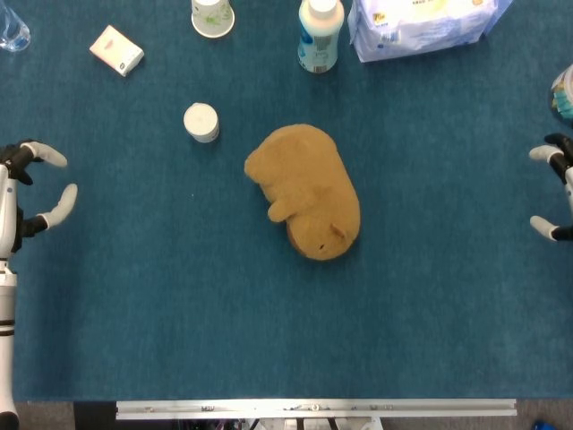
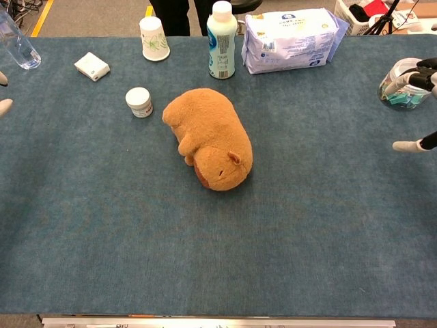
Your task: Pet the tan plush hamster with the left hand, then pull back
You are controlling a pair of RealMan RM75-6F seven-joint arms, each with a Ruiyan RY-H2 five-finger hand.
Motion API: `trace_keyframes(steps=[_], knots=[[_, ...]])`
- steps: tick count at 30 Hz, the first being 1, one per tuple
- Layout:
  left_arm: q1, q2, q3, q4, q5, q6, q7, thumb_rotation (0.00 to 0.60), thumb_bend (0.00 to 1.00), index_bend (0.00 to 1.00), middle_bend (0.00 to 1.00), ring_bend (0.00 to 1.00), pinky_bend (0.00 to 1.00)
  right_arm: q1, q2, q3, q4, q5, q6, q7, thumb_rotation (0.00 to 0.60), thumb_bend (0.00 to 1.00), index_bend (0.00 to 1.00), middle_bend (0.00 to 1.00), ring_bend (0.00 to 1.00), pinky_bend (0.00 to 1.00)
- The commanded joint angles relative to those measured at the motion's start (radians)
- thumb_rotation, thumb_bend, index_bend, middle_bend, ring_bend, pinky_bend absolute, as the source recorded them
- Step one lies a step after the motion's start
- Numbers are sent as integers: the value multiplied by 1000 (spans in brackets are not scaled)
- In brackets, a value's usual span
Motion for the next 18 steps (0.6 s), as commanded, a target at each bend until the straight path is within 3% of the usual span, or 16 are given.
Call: trace_keyframes(steps=[1,18], knots=[[1,3,4,0,-1,-6,0,600,269,478,444,384,516,1,-4,1,4,-2,0,3,600,0,309,229,73,223],[-1,2,18,-13,29,-5,3,600,269,482,444,384,516,1,-8,-3,12,-24,1,21,600,0,309,230,73,223]])
